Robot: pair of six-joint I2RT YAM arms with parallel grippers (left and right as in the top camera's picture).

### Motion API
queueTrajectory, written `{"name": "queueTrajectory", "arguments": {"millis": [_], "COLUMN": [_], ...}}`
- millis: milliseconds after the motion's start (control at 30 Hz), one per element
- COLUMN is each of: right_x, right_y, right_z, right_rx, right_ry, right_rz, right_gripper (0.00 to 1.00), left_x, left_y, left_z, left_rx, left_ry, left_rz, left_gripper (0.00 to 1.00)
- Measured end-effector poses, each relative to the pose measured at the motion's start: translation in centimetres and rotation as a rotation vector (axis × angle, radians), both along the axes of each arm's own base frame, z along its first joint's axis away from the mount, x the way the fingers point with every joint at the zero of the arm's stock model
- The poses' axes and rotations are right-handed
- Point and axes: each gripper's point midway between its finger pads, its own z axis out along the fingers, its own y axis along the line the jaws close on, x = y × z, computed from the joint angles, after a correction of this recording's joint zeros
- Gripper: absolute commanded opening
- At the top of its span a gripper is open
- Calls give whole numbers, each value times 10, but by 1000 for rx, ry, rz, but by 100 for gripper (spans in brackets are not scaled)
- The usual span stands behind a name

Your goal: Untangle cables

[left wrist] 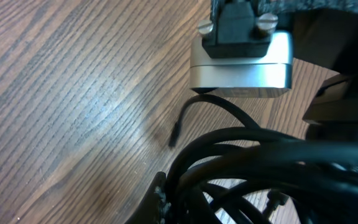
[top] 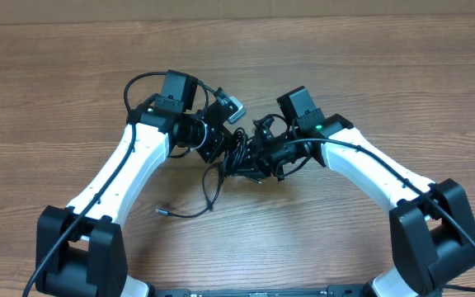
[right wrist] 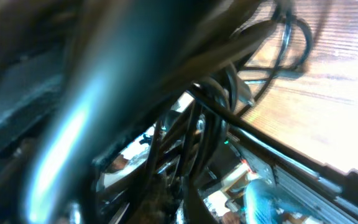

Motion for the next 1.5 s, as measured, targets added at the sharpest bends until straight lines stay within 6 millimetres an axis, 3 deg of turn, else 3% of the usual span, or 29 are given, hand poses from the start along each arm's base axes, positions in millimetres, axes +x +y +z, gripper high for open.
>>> {"name": "queueTrajectory", "arguments": {"millis": [267,467,833,933,1033,1167,1300,1367,1433,1500], "right_x": [-11,-18,-11,-11,-7,12,24,25,27,31], "right_y": [-6,-25,-58,-72,-93,-114,-122,-117,-112,-108], "right_z": [-5,-32,-68,-76,-84,-90,-90,-81,-70,-56], "right_rx": [-27,-200,-472,-555,-644,-704,-684,-564,-449,-318], "right_ry": [32,52,-16,-11,-7,-58,-140,-185,-228,-286], "right_rz": [22,2,-48,-61,-95,-145,-117,-54,-12,19], "right_gripper": [4,4,4,4,16,6,5,8,16,34], "left_x": [3,6,8,8,8,7,6,5,4,3], "left_y": [7,11,13,14,14,14,15,17,18,18], "left_z": [-5,-8,-9,-9,-9,-10,-11,-12,-13,-13], "left_rx": [43,71,85,85,85,87,96,105,110,111], "left_ry": [4,2,-3,-2,0,6,10,16,19,23], "left_rz": [37,66,77,79,79,78,81,83,84,84], "left_gripper": [4,4,4,4,4,4,4,4,4,4]}}
